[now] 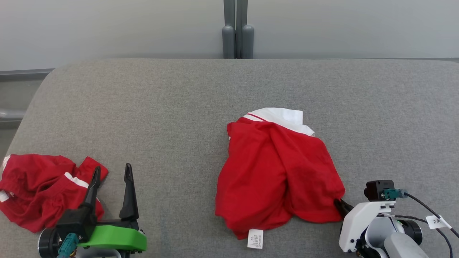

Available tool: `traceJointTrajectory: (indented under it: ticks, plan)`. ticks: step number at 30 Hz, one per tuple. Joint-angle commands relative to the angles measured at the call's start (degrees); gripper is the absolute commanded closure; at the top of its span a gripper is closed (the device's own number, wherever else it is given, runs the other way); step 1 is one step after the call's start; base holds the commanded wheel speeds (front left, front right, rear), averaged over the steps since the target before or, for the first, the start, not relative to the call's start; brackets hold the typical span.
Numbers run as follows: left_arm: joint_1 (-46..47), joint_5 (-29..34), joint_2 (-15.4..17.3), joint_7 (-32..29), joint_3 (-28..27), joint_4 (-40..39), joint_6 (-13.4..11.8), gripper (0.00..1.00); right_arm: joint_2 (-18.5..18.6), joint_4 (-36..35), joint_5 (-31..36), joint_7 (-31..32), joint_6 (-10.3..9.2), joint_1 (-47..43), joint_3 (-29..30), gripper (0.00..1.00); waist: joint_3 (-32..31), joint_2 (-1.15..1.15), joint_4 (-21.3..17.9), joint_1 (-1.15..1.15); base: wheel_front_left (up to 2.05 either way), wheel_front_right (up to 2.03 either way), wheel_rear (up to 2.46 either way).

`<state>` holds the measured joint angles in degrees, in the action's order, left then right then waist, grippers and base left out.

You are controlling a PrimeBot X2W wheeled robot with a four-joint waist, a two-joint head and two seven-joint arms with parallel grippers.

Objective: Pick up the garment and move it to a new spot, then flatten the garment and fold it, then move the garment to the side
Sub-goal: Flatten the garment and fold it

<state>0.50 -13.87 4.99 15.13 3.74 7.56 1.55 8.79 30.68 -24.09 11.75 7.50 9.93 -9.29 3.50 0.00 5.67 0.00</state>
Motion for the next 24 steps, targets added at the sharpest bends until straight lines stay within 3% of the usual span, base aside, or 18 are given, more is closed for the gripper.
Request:
traceJointTrajectory:
  ticks: [1,7,14,18,24]
  plan:
    - [0.55,0.42,-0.1,0.03,-0.13,0.13,0.35,0.0,0.18,-0.45,0.04,-0.84,-0.02,0.11,-0.15,1.0,-0.04,0.0,-0.14,0.0,0.0,0.0,0.0]
    - [2.0,0.79,-0.55,0.03,0.62,-0.46,1.03,0.0,4.19,-5.17,1.56,-3.26,-0.02,5.61,0.46,1.0,2.31,0.0,0.84,0.0,0.0,0.0,0.0]
    - [5.76,1.31,-1.22,0.03,2.2,-1.56,1.73,0.0,13.34,-7.66,1.21,-2.06,-0.02,21.56,0.23,1.0,10.97,0.0,5.76,0.0,0.0,0.0,0.0]
    - [8.53,0.73,-1.6,0.03,3.11,-1.95,2.06,0.0,17.87,-3.95,-0.5,-1.58,-0.03,31.99,-0.39,1.0,15.92,0.0,8.36,0.0,0.0,0.0,0.0]
    - [11.72,0.05,-2.0,0.03,4.82,-1.64,1.9,0.0,21.21,7.42,-1.42,-4.92,-0.02,44.54,-2.52,1.0,19.88,0.0,10.68,0.0,0.0,0.0,0.0]
